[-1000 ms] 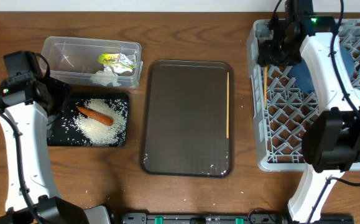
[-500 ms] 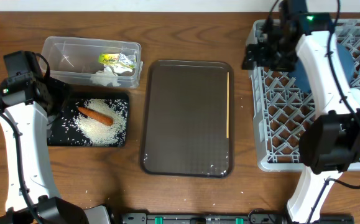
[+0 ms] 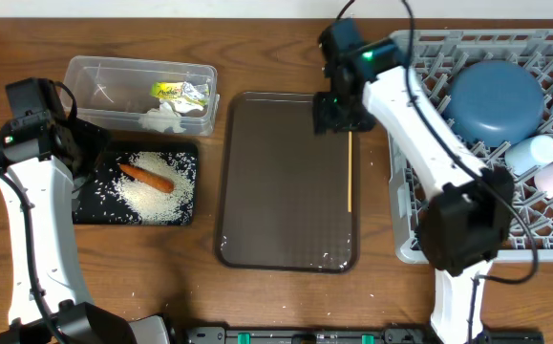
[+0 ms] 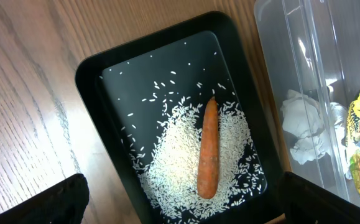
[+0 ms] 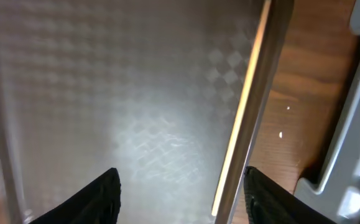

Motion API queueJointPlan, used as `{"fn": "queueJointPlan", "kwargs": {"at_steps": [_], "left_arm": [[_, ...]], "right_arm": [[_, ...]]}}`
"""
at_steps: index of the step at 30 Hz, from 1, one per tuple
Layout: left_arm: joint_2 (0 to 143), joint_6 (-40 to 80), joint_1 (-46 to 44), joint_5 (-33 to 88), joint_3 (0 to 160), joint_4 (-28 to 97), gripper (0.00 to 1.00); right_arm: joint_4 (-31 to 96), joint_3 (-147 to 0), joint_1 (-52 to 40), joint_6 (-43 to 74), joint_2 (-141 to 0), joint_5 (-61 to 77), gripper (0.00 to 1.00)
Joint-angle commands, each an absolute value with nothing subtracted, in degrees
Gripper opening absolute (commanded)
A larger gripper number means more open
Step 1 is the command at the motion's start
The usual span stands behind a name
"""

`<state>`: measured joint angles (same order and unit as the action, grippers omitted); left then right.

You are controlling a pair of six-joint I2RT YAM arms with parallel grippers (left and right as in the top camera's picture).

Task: Sort waste into correct bins and load items into the dishwasher rack
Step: 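Return the right gripper to the tray and grasp the second chopstick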

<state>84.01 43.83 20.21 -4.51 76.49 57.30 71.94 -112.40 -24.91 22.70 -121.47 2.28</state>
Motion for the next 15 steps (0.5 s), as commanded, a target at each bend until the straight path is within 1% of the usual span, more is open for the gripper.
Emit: {"fn": "queueJointPlan", "kwargs": {"at_steps": [1,5,11,15], "left_arm": [[84.4,43.7,20.4,-5.2,76.6,57.6,0.98],[84.4,43.7,20.4,-5.2,76.6,57.6,0.98],[84.4,43.7,20.4,-5.2,76.6,57.6,0.98],[84.4,43.7,20.4,-5.2,76.6,57.6,0.98]], "right_arm": [[72.0,-110.5,-24.8,26.3,-125.6,-2.1,0.6],[72.4,-109.6,-24.2,26.3,-128.6,-2.1,0.59],[71.9,-109.5,-22.9,24.6,-131.7,-0.3,0.52],[70.7,-109.4,-22.8,24.3,-133.1,1.1,0.51]]}}
